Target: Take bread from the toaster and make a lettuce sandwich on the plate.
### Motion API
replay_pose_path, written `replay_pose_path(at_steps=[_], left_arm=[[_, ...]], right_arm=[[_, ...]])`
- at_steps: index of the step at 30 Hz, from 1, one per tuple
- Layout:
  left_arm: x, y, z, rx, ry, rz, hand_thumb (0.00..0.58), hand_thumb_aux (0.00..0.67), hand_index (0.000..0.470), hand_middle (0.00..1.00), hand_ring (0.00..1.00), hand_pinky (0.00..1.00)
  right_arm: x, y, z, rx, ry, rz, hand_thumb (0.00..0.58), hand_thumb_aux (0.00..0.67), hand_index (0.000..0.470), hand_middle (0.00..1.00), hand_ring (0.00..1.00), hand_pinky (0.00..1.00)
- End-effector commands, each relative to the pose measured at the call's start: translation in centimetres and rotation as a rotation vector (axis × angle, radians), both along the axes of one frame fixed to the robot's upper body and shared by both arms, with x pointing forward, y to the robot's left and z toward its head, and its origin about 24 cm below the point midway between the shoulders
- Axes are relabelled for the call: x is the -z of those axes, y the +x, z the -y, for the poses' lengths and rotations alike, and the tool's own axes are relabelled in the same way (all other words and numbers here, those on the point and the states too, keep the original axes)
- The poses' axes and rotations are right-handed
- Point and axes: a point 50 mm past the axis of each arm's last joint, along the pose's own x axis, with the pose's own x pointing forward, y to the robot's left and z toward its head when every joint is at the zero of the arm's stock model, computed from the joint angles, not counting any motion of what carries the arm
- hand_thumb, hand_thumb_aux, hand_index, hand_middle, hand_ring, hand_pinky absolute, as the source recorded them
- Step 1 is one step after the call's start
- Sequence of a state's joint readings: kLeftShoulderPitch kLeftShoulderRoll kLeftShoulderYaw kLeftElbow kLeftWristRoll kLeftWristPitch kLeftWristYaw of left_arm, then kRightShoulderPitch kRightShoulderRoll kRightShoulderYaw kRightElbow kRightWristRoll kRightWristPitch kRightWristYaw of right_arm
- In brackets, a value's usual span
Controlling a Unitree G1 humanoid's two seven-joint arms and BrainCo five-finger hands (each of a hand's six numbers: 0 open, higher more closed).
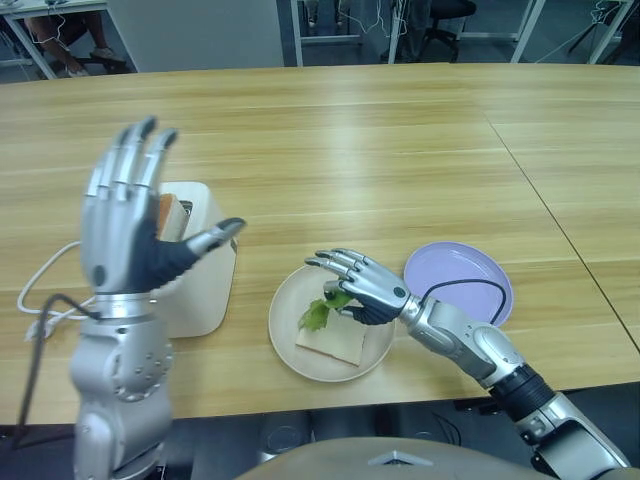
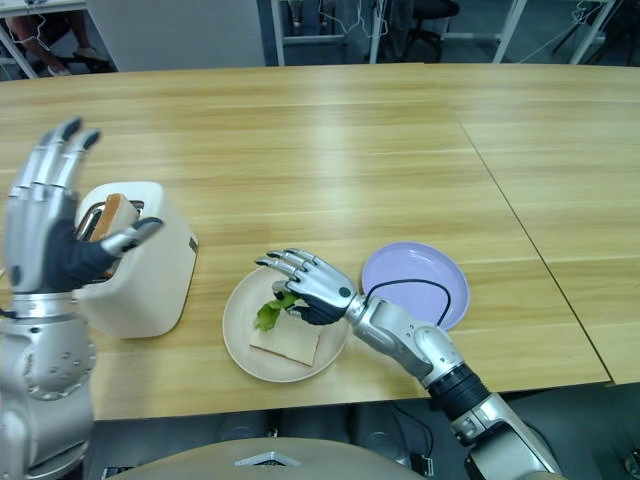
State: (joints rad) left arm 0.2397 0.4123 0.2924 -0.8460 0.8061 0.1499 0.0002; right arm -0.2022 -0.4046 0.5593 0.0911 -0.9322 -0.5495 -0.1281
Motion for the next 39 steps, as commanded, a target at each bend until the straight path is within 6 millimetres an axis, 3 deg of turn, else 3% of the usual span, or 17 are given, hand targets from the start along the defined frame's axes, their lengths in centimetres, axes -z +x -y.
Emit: replay_pose_path(at_steps=[1, 6, 12, 13, 14, 17, 21, 24, 25, 26, 27, 28, 29, 30, 31, 32, 39], left_arm=[[0.0, -0.4, -2.2, -0.112, 0.03, -0.049, 0.0, 0.0, 0.0, 0.0, 0.0, 0.0], [1.9, 0.2, -4.0, -0.21, 0.075, -0.213, 0.0, 0.0, 0.0, 0.0, 0.0, 0.0], [6.0, 1.3, -4.1, -0.216, 0.068, -0.467, 0.0, 0.0, 0.0, 0.0, 0.0, 0.0], [6.6, 1.5, -3.9, -0.208, 0.062, -0.502, 0.0, 0.0, 0.0, 0.0, 0.0, 0.0], [7.2, 1.7, -3.7, -0.194, 0.05, -0.541, 0.0, 0.0, 0.0, 0.0, 0.0, 0.0], [8.3, 2.1, -3.0, -0.157, 0.029, -0.605, 0.0, 0.0, 0.0, 0.0, 0.0, 0.0], [8.5, 2.5, -3.8, -0.207, 0.059, -0.615, 0.0, 0.0, 0.0, 0.0, 0.0, 0.0], [8.1, 2.7, -4.6, -0.244, 0.069, -0.597, 0.34, 0.239, 0.164, 0.0, 0.0, 0.0], [8.0, 2.8, -4.7, -0.252, 0.075, -0.59, 0.34, 0.239, 0.164, 0.0, 0.0, 0.0], [7.9, 2.8, -4.9, -0.259, 0.08, -0.582, 0.496, 0.415, 0.285, 0.0, 0.0, 0.0], [7.7, 2.9, -5.0, -0.26, 0.076, -0.572, 0.57, 0.581, 0.399, 0.0, 0.0, 0.0], [7.5, 2.9, -5.1, -0.259, 0.07, -0.559, 0.58, 0.67, 0.46, 0.0, 0.0, 0.0], [7.3, 2.9, -5.2, -0.257, 0.063, -0.544, 0.58, 0.67, 0.46, 0.0, 0.0, 0.0], [7.0, 3.0, -5.2, -0.251, 0.057, -0.518, 0.58, 0.67, 0.46, 0.06, 0.06, 0.06], [6.6, 3.0, -5.1, -0.243, 0.05, -0.487, 0.58, 0.67, 0.46, 0.29, 0.29, 0.29], [6.2, 3.0, -5.1, -0.234, 0.041, -0.457, 0.58, 0.67, 0.46, 1.0, 1.0, 1.0], [3.8, 3.0, -4.5, -0.146, -0.078, -0.254, 0.58, 0.67, 0.46, 1.0, 1.0, 1.0]], right_arm=[[1.5, -1.3, -0.2, -0.039, -0.081, -0.056, 0.58, 0.67, 0.46, 0.0, 0.0, 0.0], [2.2, -2.0, 0.9, -0.048, -0.158, -0.082, 0.58, 0.67, 0.46, 0.0, 0.0, 0.0], [3.0, -2.1, 2.2, -0.011, -0.225, -0.087, 0.58, 0.67, 0.46, 0.0, 0.0, 0.0], [3.1, -2.0, 2.3, -0.002, -0.229, -0.088, 0.498, 0.418, 0.287, 0.0, 0.0, 0.0], [3.0, -2.0, 2.4, 0.01, -0.232, -0.084, 0.0, 0.0, 0.0, 0.0, 0.0, 0.0], [2.6, -1.7, 2.8, 0.039, -0.223, -0.06, 0.0, 0.0, 0.0, 0.0, 0.0, 0.0], [1.6, -1.0, 3.2, 0.083, -0.201, -0.015, 0.0, 0.0, 0.0, 0.0, 0.0, 0.0], [1.3, -0.9, 3.5, 0.099, -0.204, -0.002, 0.0, 0.0, 0.0, 0.0, 0.0, 0.0], [1.3, -0.9, 3.6, 0.101, -0.203, -0.001, 0.0, 0.0, 0.0, 0.0, 0.0, 0.0], [1.1, -1.0, 3.7, 0.103, -0.2, 0.001, 0.0, 0.0, 0.0, 0.0, 0.0, 0.0], [1.0, -1.0, 3.7, 0.103, -0.195, 0.004, 0.0, 0.0, 0.0, 0.0, 0.0, 0.0], [0.7, -1.1, 3.7, 0.102, -0.189, 0.009, 0.0, 0.0, 0.0, 0.0, 0.0, 0.0], [0.5, -1.2, 3.7, 0.102, -0.18, 0.015, 0.0, 0.0, 0.0, 0.0, 0.0, 0.0], [0.3, -1.3, 3.7, 0.102, -0.172, 0.019, 0.0, 0.0, 0.0, 0.0, 0.0, 0.0], [0.0, -1.4, 3.7, 0.102, -0.164, 0.025, 0.0, 0.0, 0.0, 0.0, 0.0, 0.0], [-0.2, -1.5, 3.7, 0.101, -0.155, 0.029, 0.0, 0.0, 0.0, 0.0, 0.0, 0.0], [-1.0, -1.8, 3.8, 0.111, -0.117, 0.04, 0.0, 0.0, 0.0, 0.0, 0.0, 0.0]])
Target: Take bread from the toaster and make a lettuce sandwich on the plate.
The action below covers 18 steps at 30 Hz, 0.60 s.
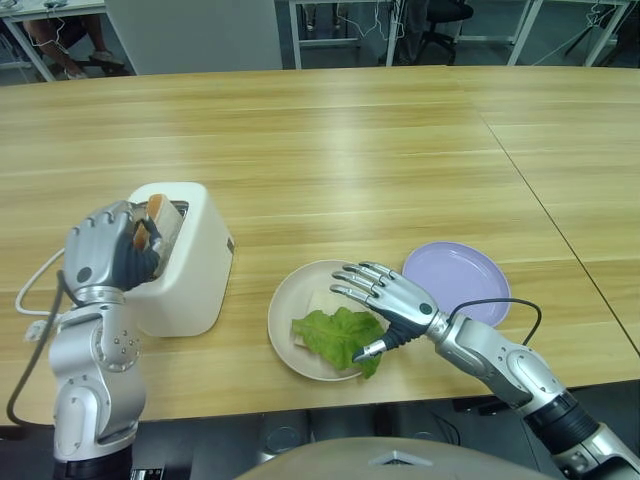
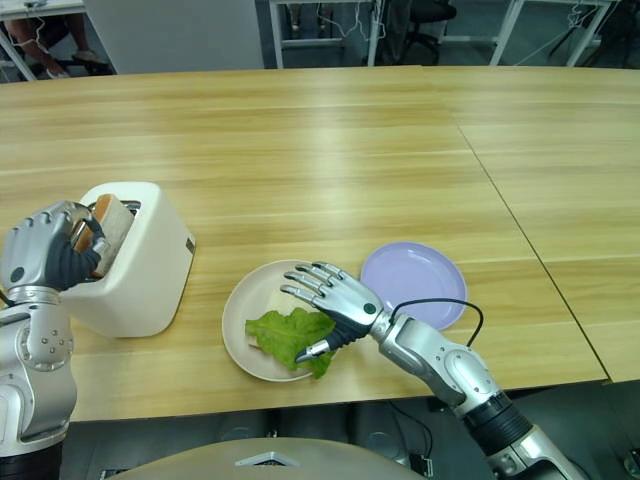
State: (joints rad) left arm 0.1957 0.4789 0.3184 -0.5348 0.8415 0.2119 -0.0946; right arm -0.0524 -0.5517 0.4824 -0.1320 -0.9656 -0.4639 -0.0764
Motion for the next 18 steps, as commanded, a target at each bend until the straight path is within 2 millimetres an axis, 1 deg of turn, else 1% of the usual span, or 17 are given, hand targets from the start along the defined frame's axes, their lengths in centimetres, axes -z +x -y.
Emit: replay_pose_path(at_steps=[1, 4, 7, 10, 13, 14, 15, 16, 17, 18], left_arm=[[-0.8, -0.1, 0.2, 0.042, -0.087, 0.087, 0.58, 0.67, 0.46, 1.0, 1.0, 1.0], [-1.0, -0.1, 0.2, 0.059, -0.164, 0.132, 0.58, 0.67, 0.46, 1.0, 1.0, 1.0], [-1.0, -0.2, -0.1, 0.058, -0.179, 0.144, 0.58, 0.67, 0.46, 1.0, 1.0, 1.0], [-0.9, -0.2, -0.5, 0.041, -0.158, 0.133, 0.58, 0.67, 0.46, 1.0, 1.0, 1.0], [-0.4, -0.1, -0.7, 0.006, -0.076, 0.084, 0.58, 0.67, 0.46, 1.0, 1.0, 1.0], [-0.3, -0.1, -0.8, -0.001, -0.054, 0.065, 0.569, 0.578, 0.397, 1.0, 1.0, 1.0], [-0.2, -0.1, -0.8, -0.004, -0.049, 0.061, 0.438, 0.339, 0.233, 0.16, 0.16, 0.16], [-0.2, -0.1, -0.8, -0.009, -0.043, 0.053, 0.438, 0.339, 0.233, 0.16, 0.16, 0.16], [-0.2, -0.1, -0.9, -0.013, -0.039, 0.047, 0.0, 0.0, 0.0, 0.0, 0.0, 0.0], [-0.4, -0.2, -1.0, -0.018, -0.041, 0.05, 0.0, 0.0, 0.0, 0.0, 0.0, 0.0]], right_arm=[[-0.2, 0.0, 0.3, 0.017, 0.001, -0.007, 0.0, 0.0, 0.0, 0.0, 0.0, 0.0], [-0.1, -0.1, 0.4, 0.02, 0.004, -0.01, 0.0, 0.0, 0.0, 0.0, 0.0, 0.0], [-0.1, -0.2, 0.4, 0.02, 0.01, -0.013, 0.0, 0.0, 0.0, 0.0, 0.0, 0.0], [-0.1, -0.2, 0.4, 0.021, 0.013, -0.012, 0.0, 0.0, 0.0, 0.0, 0.0, 0.0], [-0.1, -0.2, 0.5, 0.028, 0.021, -0.011, 0.0, 0.0, 0.0, 0.0, 0.0, 0.0], [-0.2, -0.2, 0.5, 0.03, 0.025, -0.011, 0.0, 0.0, 0.0, 0.0, 0.0, 0.0], [-0.2, -0.2, 0.6, 0.034, 0.029, -0.012, 0.0, 0.0, 0.0, 0.0, 0.0, 0.0], [-0.3, -0.2, 0.6, 0.036, 0.031, -0.012, 0.0, 0.0, 0.0, 0.0, 0.0, 0.0], [-0.3, -0.2, 0.6, 0.039, 0.035, -0.013, 0.0, 0.0, 0.0, 0.0, 0.0, 0.0], [-0.4, -0.2, 0.7, 0.045, 0.045, -0.017, 0.0, 0.0, 0.0, 0.0, 0.0, 0.0]])
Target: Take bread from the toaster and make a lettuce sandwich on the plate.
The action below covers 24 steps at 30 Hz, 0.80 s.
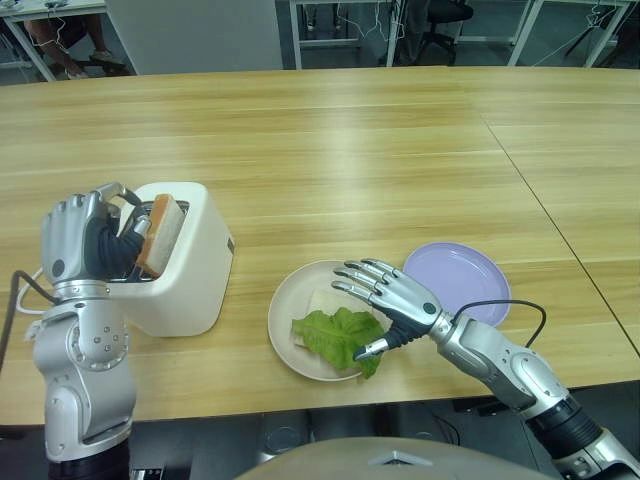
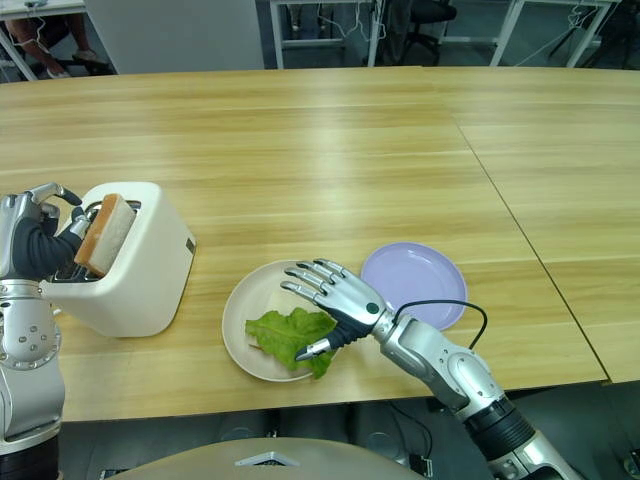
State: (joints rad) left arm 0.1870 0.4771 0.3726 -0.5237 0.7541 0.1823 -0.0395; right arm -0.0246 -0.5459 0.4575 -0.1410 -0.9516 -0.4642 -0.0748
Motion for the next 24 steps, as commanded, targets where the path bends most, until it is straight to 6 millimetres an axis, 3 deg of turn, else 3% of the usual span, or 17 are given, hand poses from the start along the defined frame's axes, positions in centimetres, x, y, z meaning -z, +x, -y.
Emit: replay_pose_path(at_steps=[1, 6, 14, 24], left_arm=[[0.1, 0.0, -0.4, -0.025, 0.011, -0.043, 0.0, 0.0, 0.0, 0.0, 0.0, 0.0], [-0.5, -0.6, -1.0, -0.075, 0.034, -0.056, 0.0, 0.0, 0.0, 0.0, 0.0, 0.0], [2.2, -0.4, -1.1, -0.096, 0.027, -0.245, 0.0, 0.0, 0.0, 0.0, 0.0, 0.0], [5.1, 0.2, -1.4, -0.124, 0.055, -0.472, 0.0, 0.0, 0.0, 0.0, 0.0, 0.0]], right_arm=[[-0.5, 0.0, 0.5, 0.029, 0.042, -0.006, 0.0, 0.0, 0.0, 0.0, 0.0, 0.0], [-1.9, 0.4, 2.3, 0.151, 0.328, -0.071, 0.0, 0.0, 0.0, 0.0, 0.0, 0.0], [-5.4, 0.2, 6.4, 0.252, 0.915, -0.196, 0.0, 0.0, 0.0, 0.0, 0.0, 0.0], [-7.1, -0.3, 8.6, 0.273, 1.075, -0.232, 0.0, 0.0, 0.0, 0.0, 0.0, 0.0]])
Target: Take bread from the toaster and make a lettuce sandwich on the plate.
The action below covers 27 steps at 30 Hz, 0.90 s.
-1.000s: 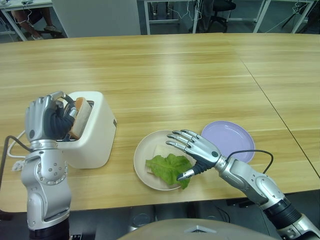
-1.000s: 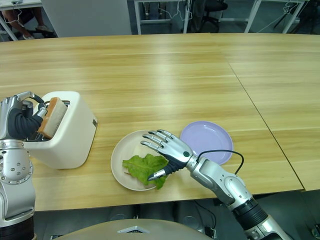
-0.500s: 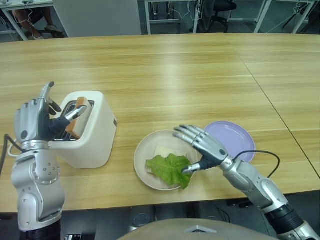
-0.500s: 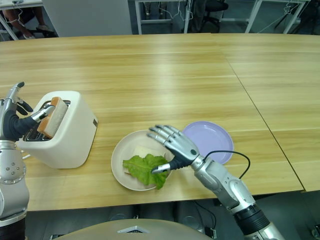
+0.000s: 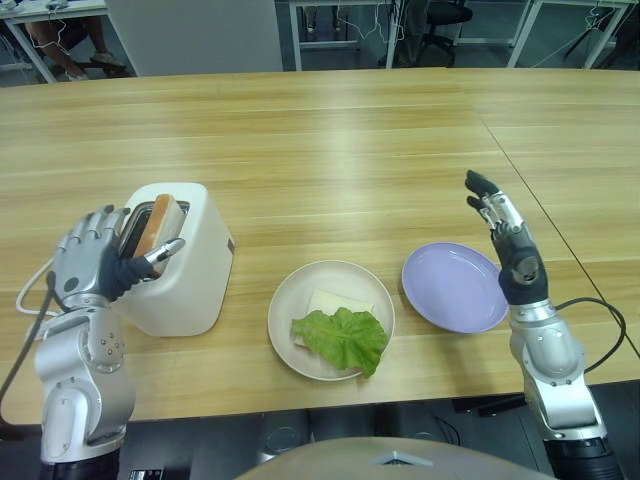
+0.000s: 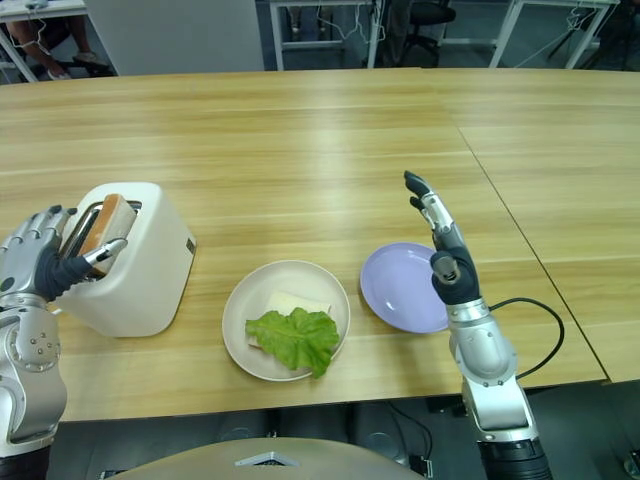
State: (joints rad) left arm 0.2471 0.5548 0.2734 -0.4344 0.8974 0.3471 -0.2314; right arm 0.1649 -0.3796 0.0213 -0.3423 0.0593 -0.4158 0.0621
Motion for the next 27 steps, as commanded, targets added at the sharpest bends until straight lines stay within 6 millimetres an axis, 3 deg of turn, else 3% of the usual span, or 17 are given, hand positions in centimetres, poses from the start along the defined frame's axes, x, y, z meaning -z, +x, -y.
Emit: replay_pose_path(at_steps=[1, 3, 4, 5, 6, 10, 11, 13, 20, 27], left_arm=[[1.3, 0.3, 0.0, -0.006, 0.002, -0.091, 0.0, 0.0, 0.0, 0.0, 0.0, 0.0], [1.4, 0.4, -0.2, -0.013, 0.005, -0.103, 0.0, 0.0, 0.0, 0.0, 0.0, 0.0], [1.4, 0.4, -0.2, -0.01, -0.002, -0.098, 0.328, 0.229, 0.157, 0.0, 0.0, 0.0], [1.2, 0.5, -0.2, -0.004, -0.006, -0.08, 0.48, 0.391, 0.269, 0.0, 0.0, 0.0], [1.0, 0.6, 0.0, 0.008, -0.018, -0.058, 0.58, 0.67, 0.46, 0.0, 0.0, 0.0], [-1.2, 1.2, 1.1, 0.087, -0.091, 0.152, 0.58, 0.67, 0.46, 0.0, 0.0, 0.0], [-2.0, 1.2, 1.4, 0.104, -0.097, 0.212, 0.58, 0.67, 0.46, 0.48, 0.48, 0.48], [-3.2, 1.2, 1.7, 0.134, -0.151, 0.317, 0.58, 0.67, 0.46, 1.0, 1.0, 1.0], [-5.8, 0.8, 1.3, 0.176, -0.282, 0.551, 0.58, 0.67, 0.46, 1.0, 1.0, 1.0], [-8.3, 0.1, 1.5, 0.253, -0.284, 0.723, 0.58, 0.67, 0.46, 1.0, 1.0, 1.0]], right_arm=[[-0.4, -0.2, 0.6, 0.016, 0.028, -0.012, 0.0, 0.0, 0.0, 0.0, 0.0, 0.0], [-0.5, -0.2, 0.7, 0.018, 0.027, -0.01, 0.0, 0.0, 0.0, 0.0, 0.0, 0.0], [-0.5, -0.2, 0.7, 0.017, 0.026, -0.01, 0.0, 0.0, 0.0, 0.0, 0.0, 0.0], [-0.6, -0.2, 0.7, 0.018, 0.019, -0.01, 0.0, 0.0, 0.0, 0.0, 0.0, 0.0], [-0.5, -0.2, 0.6, 0.018, 0.011, -0.009, 0.0, 0.0, 0.0, 0.0, 0.0, 0.0], [-0.3, -0.3, 0.5, 0.017, 0.002, -0.015, 0.0, 0.0, 0.0, 0.0, 0.0, 0.0], [-0.2, -0.3, 0.5, 0.017, 0.002, -0.017, 0.0, 0.0, 0.0, 0.0, 0.0, 0.0], [-0.1, -0.3, 0.3, 0.014, -0.009, -0.019, 0.0, 0.0, 0.0, 0.0, 0.0, 0.0], [0.1, -0.4, 0.1, 0.01, -0.036, -0.014, 0.0, 0.0, 0.0, 0.0, 0.0, 0.0], [0.2, -0.5, -0.3, -0.01, -0.078, -0.002, 0.0, 0.0, 0.0, 0.0, 0.0, 0.0]])
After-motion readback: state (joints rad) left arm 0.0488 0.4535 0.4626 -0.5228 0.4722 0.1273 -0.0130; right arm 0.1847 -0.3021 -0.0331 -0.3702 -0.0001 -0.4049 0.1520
